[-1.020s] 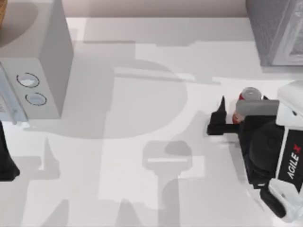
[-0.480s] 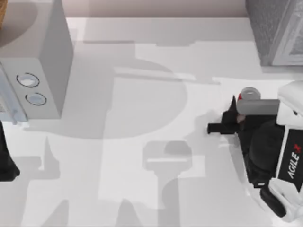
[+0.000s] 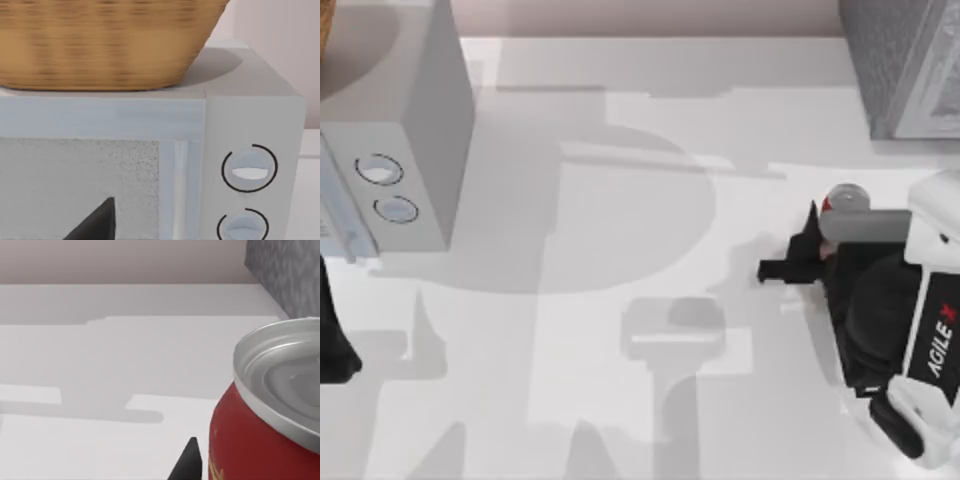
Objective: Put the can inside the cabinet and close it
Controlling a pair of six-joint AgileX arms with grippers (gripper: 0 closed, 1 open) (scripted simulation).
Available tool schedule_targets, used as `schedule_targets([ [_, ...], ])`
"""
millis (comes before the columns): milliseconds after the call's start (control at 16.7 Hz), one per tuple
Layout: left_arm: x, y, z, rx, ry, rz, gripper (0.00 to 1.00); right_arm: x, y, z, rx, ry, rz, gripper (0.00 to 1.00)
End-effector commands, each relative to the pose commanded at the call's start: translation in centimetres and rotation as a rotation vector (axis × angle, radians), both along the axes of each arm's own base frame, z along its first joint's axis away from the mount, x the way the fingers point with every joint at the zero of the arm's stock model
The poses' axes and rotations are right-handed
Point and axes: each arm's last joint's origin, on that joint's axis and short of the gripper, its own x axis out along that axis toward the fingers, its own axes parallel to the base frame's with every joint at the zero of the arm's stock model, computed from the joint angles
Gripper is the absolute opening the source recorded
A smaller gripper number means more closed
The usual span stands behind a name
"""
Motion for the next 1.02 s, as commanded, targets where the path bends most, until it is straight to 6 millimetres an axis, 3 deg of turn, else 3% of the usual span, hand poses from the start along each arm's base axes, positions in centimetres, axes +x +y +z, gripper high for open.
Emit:
schedule_targets([
  [240,0.0,0.0,0.0,0.0,0.0,0.0,1.0,0.0,0.0,0.0,0.001,0.002,0.002,0.0],
  [420,0.0,0.0,0.0,0.0,0.0,0.0,1.0,0.4,0.2,1.4,0.002,-0.002,0.003,0.0],
  [720,0.0,0.0,0.0,0.0,0.0,0.0,1.0,1.2,0.7,7.0,0.0,0.001,0.003,0.0],
  [1020,0.0,0.0,0.0,0.0,0.0,0.0,1.0,0.4,0.2,13.2,-0.003,0.007,0.001,0.0],
])
